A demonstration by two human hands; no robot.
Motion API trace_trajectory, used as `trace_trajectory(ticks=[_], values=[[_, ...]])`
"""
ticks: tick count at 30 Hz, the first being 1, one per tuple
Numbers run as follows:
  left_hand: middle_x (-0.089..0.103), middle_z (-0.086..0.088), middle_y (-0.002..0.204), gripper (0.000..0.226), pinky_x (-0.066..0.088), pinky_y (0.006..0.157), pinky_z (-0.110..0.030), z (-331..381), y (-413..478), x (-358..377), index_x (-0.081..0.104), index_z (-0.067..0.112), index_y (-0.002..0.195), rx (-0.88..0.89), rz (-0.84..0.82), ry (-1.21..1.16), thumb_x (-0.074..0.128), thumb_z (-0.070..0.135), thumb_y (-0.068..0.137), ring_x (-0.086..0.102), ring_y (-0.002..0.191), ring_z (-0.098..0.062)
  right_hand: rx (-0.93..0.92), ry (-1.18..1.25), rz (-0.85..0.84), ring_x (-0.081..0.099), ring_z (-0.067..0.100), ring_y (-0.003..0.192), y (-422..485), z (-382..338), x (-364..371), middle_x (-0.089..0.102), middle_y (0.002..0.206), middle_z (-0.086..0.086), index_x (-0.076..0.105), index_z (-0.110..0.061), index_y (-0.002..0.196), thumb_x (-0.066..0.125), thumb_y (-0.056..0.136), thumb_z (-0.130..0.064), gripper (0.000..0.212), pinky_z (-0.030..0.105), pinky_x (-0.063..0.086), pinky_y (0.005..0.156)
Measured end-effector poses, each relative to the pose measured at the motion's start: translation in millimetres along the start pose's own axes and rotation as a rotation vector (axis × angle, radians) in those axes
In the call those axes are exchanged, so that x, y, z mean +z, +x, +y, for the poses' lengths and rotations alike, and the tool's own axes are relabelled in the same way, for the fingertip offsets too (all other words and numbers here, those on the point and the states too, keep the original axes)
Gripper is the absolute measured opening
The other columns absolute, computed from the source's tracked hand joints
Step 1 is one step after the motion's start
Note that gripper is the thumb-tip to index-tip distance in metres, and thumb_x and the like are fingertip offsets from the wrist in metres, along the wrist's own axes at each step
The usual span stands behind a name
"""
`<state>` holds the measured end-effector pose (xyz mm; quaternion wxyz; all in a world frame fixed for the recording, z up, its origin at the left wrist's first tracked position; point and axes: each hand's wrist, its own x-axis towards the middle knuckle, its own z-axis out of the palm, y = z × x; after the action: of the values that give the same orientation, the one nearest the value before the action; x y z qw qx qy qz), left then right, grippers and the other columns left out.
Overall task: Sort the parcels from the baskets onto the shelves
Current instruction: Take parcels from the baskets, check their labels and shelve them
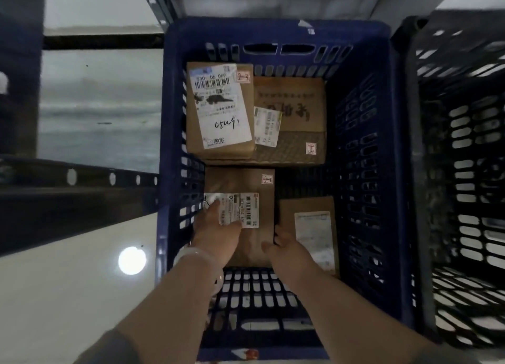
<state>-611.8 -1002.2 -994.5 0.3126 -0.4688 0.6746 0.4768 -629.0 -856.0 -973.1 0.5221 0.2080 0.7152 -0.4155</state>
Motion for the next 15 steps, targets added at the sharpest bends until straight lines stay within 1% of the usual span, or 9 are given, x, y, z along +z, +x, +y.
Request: trace_trajectory(ticks=[1,3,6,8,9,11,12,13,15], values=[[0.036,0.002,0.152,0.077,0.033,0.115,-0.045,-1.3,3.4,3.4,0.028,0.04,0.15,-0.015,-0.004,0.015,0.057,0.036,0.079,0.043,0.134,-0.023,-0.004,-0.016,-0.006,0.045,0.006,0.109,2.5,2.4,3.6,0.049,0.138,-0.007,0.038,-0.03,0.144,0.047,0.1,-0.022,0.046,0.018,0.035,0.097],[0.029,0.002,0.155,0.074,0.031,0.116,-0.048,-0.9,8.2,9.4,0.023,0.045,0.15,-0.057,0.008,0.069,0.053,0.034,0.083,0.037,0.137,-0.027,-0.025,-0.037,-0.012,0.048,0.006,0.106,6.6,6.1,7.7,0.054,0.132,-0.006,0.043,-0.036,0.134,0.047,0.099,-0.019,0.038,0.017,0.037,0.092],[0.006,0.001,0.163,0.082,0.025,0.118,-0.05,3.4,12.3,15.5,0.0,0.049,0.152,-0.125,-0.008,0.17,0.053,0.028,0.092,0.024,0.144,-0.032,-0.033,-0.028,-0.01,0.045,0.002,0.105,12.9,8.4,14.0,0.05,0.124,-0.017,0.035,-0.039,0.138,0.051,0.098,-0.022,0.046,0.016,0.033,0.09],[-0.001,-0.002,0.164,0.084,0.022,0.119,-0.051,4.5,15.8,17.5,-0.009,0.047,0.151,-0.139,-0.021,0.224,0.05,0.027,0.096,0.019,0.146,-0.033,-0.007,-0.018,0.004,0.047,0.003,0.107,17.1,6.7,19.6,0.05,0.129,-0.018,0.032,-0.044,0.135,0.058,0.095,-0.026,0.051,0.018,0.034,0.093],[0.0,-0.004,0.163,0.082,0.021,0.119,-0.051,6.3,15.3,17.7,-0.01,0.046,0.152,-0.143,-0.018,0.235,0.049,0.028,0.096,0.018,0.146,-0.033,0.005,-0.013,0.015,0.049,0.004,0.109,20.6,6.3,21.6,0.052,0.131,-0.014,0.03,-0.043,0.137,0.062,0.093,-0.027,0.057,0.018,0.034,0.094],[0.003,-0.006,0.163,0.083,0.02,0.119,-0.05,6.8,16.1,17.4,-0.009,0.044,0.153,-0.134,-0.004,0.235,0.049,0.028,0.096,0.018,0.146,-0.033,0.055,0.003,0.009,0.048,0.009,0.117,25.1,2.9,22.7,0.05,0.136,-0.007,0.015,-0.03,0.152,0.065,0.091,-0.028,0.079,0.017,0.032,0.094],[0.004,-0.005,0.163,0.084,0.019,0.12,-0.048,7.2,16.7,17.6,-0.009,0.044,0.153,-0.13,-0.003,0.237,0.05,0.028,0.095,0.018,0.146,-0.032,0.083,0.016,-0.001,0.047,0.01,0.117,25.8,0.5,22.3,0.05,0.137,-0.004,0.013,-0.024,0.154,0.064,0.092,-0.026,0.081,0.017,0.032,0.094],[0.007,-0.005,0.162,0.085,0.02,0.12,-0.046,7.4,16.9,18.0,-0.009,0.044,0.153,-0.129,-0.007,0.249,0.051,0.028,0.094,0.02,0.145,-0.03,0.091,0.035,0.0,0.048,0.01,0.113,27.8,0.5,21.3,0.051,0.136,-0.003,0.019,-0.023,0.152,0.062,0.093,-0.022,0.073,0.018,0.034,0.094],[0.019,-0.005,0.157,0.086,0.025,0.116,-0.04,8.0,15.3,17.5,-0.008,0.044,0.153,-0.106,-0.015,0.241,0.053,0.027,0.094,0.029,0.14,-0.027,0.097,0.071,0.029,0.05,0.01,0.108,29.9,2.3,21.4,0.055,0.13,-0.003,0.034,-0.028,0.14,0.057,0.094,-0.013,0.054,0.021,0.039,0.095]])
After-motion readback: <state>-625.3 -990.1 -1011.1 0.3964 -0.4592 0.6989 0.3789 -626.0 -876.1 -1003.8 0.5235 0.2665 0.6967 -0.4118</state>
